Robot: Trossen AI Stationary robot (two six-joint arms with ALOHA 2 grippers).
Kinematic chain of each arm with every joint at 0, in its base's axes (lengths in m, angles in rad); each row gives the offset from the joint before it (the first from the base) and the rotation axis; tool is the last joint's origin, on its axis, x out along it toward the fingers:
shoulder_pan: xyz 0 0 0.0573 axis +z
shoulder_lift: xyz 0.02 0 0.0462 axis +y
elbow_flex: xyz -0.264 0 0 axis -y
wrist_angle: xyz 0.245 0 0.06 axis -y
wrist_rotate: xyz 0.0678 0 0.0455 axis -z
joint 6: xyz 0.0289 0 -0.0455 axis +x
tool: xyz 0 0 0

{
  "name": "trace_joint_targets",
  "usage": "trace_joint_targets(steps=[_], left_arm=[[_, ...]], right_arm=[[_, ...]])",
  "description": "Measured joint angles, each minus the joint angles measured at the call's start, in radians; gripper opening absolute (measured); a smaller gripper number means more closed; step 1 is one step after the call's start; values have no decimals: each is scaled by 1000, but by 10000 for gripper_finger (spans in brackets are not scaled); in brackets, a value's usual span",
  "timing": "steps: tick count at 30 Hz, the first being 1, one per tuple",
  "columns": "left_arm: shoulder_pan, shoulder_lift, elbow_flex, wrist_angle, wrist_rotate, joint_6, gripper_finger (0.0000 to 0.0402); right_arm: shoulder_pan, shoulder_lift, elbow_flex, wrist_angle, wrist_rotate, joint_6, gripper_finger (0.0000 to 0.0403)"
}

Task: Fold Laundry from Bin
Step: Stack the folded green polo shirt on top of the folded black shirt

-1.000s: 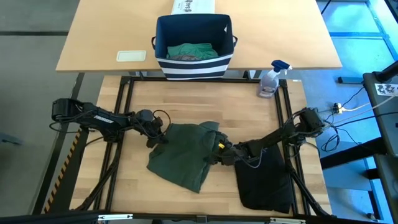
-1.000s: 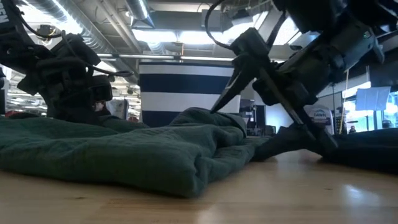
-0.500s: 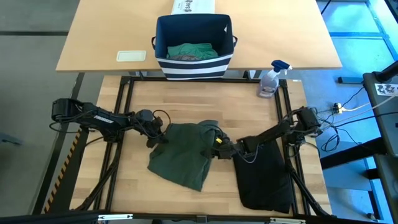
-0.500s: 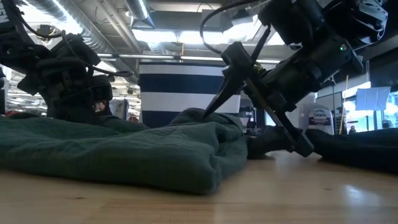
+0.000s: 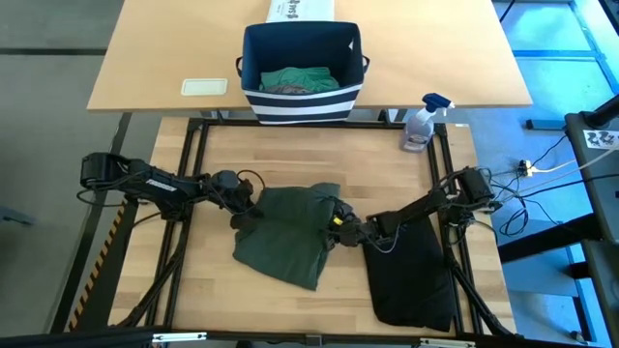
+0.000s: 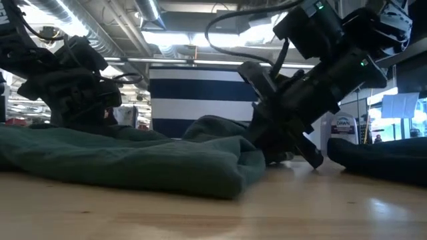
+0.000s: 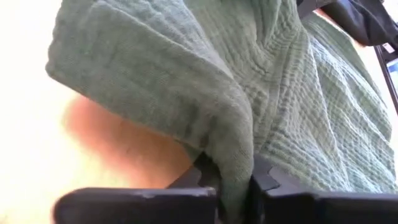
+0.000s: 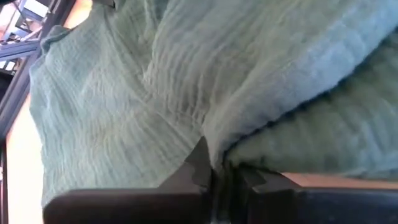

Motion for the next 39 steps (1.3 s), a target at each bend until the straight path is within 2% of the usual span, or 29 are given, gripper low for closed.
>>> trace_joint_targets(steps=[5,11,17,24,33,36,39], left_arm=[[0,-3,0,44,25,-3,6],[-6,-54,18,132,89,-83,4],[-64,-107,113,109,94,-106,3],[-171,-111,308,-116,-1,-27,2],[-285,-107,569,-315,-96,62,2],[-308,-102,616,-350,-122,77,2],[-326,-65,645,-351,-121,75,2]], right_arm=[[2,-29,0,4,2,-39,9],[3,-177,6,-50,27,-89,7],[44,-356,70,-360,108,-99,7],[161,-481,169,-659,224,-22,7],[335,-500,405,-1088,374,148,7],[391,-500,464,-1201,412,219,7],[436,-500,501,-1340,405,319,7]])
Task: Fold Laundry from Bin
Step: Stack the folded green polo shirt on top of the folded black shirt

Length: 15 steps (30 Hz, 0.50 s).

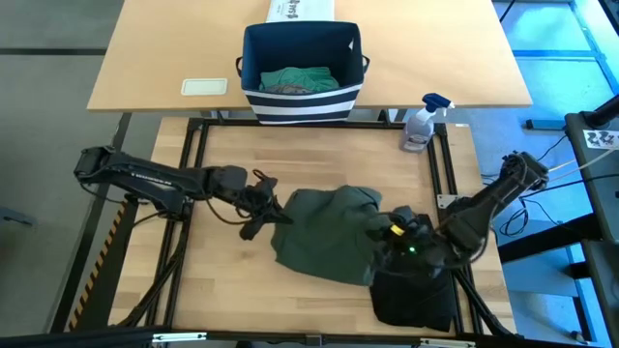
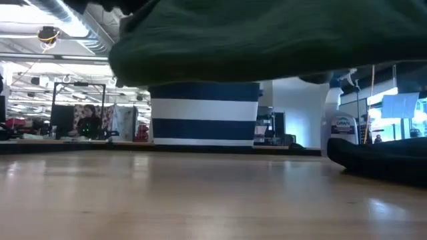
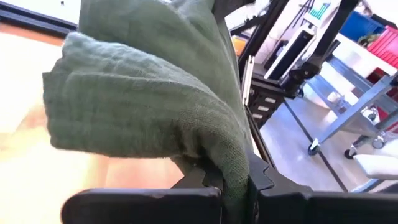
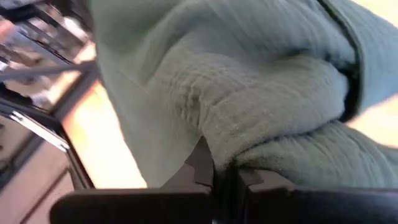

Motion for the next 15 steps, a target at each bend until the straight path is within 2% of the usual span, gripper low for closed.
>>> trace_joint_targets(steps=[4,8,15], left_arm=[[-25,103,48,6,4,-13,2],[-45,247,130,59,64,-31,2],[-83,481,364,66,170,-21,2]], right_arm=[[41,-4,2,-114,-93,100,7],[72,-27,2,-158,-177,142,7],[151,-92,2,-223,-224,285,7]])
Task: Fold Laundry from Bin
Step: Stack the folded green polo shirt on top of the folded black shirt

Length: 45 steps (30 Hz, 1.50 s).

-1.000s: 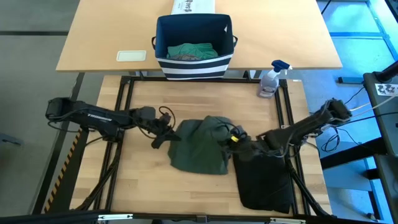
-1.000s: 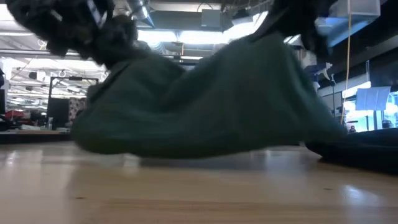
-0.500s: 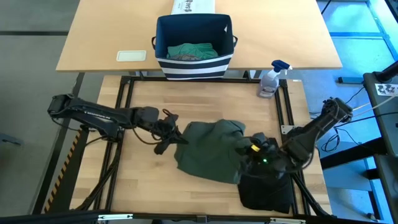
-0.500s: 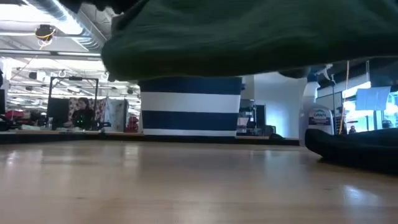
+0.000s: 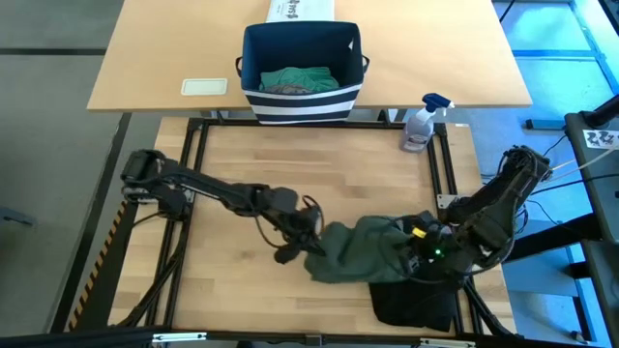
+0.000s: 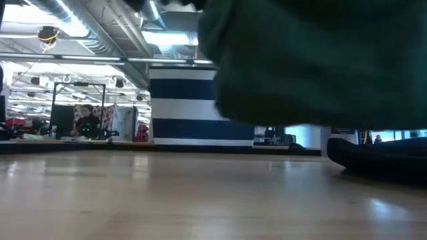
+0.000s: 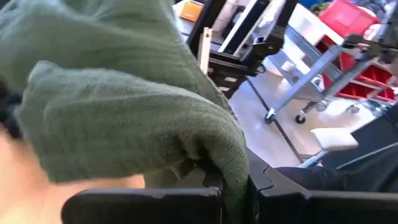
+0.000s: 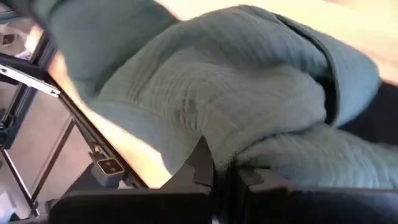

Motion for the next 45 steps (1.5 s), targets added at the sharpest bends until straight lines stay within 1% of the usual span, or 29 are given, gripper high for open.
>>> trace_joint_targets(steps=[5,12,16,20,26,29,34,39,45], left_arm=[[-8,79,116,0,10,34,2],[4,150,204,-5,22,50,2],[15,188,229,-9,21,51,2],[30,216,246,-6,22,51,2],[46,265,276,-5,22,43,2],[48,295,311,0,22,36,2],[40,345,390,-5,66,15,2],[8,351,450,-5,71,16,2],[-27,352,485,-7,62,17,2]], right_arm=[[88,-2,0,-75,-60,167,7],[234,-1,0,-142,-101,406,7],[243,-1,0,-157,-135,417,7],[241,-16,0,-250,-161,413,7],[242,-56,0,-330,-185,408,7],[242,-74,0,-358,-233,410,7],[242,-104,0,-324,-258,399,7],[242,-104,0,-241,-296,350,7],[244,-98,0,-190,-373,351,7]])
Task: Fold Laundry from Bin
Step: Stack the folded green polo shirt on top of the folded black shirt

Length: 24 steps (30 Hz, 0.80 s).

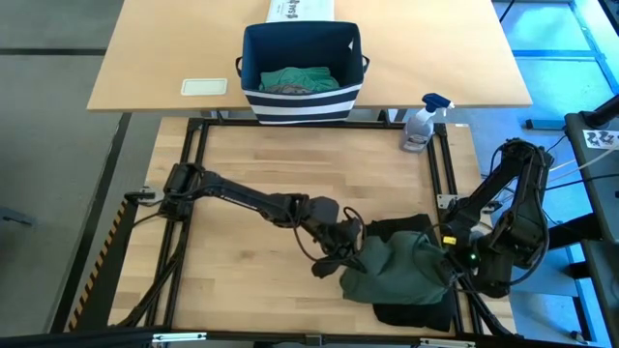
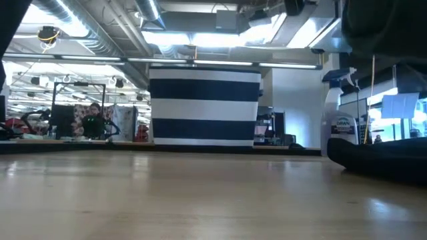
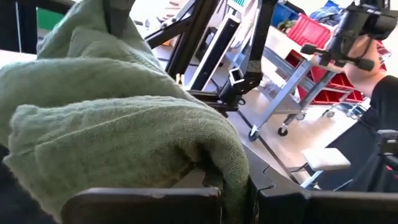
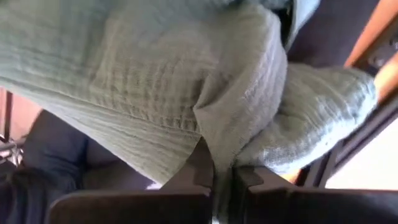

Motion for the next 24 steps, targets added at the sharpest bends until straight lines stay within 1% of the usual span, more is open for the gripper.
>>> trace_joint_targets(steps=[4,7,11,14,19,22,24], left_arm=[[-13,1,1,-4,-34,7,2],[-15,1,1,-2,-53,8,2],[-15,24,1,1,-51,0,2],[-15,67,1,28,-41,-25,2],[-10,133,1,78,-26,-64,2],[-2,148,1,84,-51,-70,4],[3,148,1,78,-86,-69,12]], right_arm=[[0,3,0,20,-92,10,7],[0,7,0,22,-136,14,7],[0,7,0,19,-162,22,7],[0,8,0,15,-197,31,7],[0,34,-2,-28,-220,42,7],[0,54,-2,-62,-225,38,7],[-2,66,-2,-90,-226,32,7]])
